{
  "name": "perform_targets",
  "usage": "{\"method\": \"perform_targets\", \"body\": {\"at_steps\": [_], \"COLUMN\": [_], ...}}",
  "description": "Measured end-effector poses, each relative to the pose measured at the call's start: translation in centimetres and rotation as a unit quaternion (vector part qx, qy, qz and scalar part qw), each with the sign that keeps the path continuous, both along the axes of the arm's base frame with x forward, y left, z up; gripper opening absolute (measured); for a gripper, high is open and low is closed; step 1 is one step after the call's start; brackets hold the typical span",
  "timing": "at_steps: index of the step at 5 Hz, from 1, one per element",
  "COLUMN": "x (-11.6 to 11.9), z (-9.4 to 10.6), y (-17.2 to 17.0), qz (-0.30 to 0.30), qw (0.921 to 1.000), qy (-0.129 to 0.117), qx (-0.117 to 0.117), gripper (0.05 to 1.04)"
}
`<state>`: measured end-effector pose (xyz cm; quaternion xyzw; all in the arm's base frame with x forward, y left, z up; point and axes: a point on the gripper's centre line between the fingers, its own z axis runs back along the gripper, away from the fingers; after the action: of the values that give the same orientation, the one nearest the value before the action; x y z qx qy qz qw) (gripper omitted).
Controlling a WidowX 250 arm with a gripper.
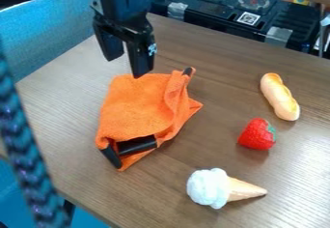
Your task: Move the cloth from bottom to top
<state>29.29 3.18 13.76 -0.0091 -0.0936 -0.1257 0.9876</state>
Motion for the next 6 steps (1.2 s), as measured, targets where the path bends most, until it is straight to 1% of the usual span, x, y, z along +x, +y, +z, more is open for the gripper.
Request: {"method": "perform_targets", "body": {"at_steps": [1, 2, 3, 4, 5, 6], "x": [1.3, 2.5, 2.5, 1.3, 1.0, 2.2], "z": [-2.2, -4.0, -5.5, -7.3, -9.1, -10.0], "y": [0.0, 0.1, 0.1, 0.2, 0.3, 0.8], "qz": [0.005, 0.002, -0.020, -0.036, -0.045, -0.045], "qw": [0.9999, 0.9998, 0.9996, 0.9989, 0.9980, 0.9972], "qy": [-0.003, -0.010, 0.000, 0.008, 0.014, 0.021], "qx": [0.015, 0.018, 0.019, 0.029, 0.043, 0.056], "gripper": [0.999, 0.999, 0.999, 0.999, 1.001, 0.999]}}
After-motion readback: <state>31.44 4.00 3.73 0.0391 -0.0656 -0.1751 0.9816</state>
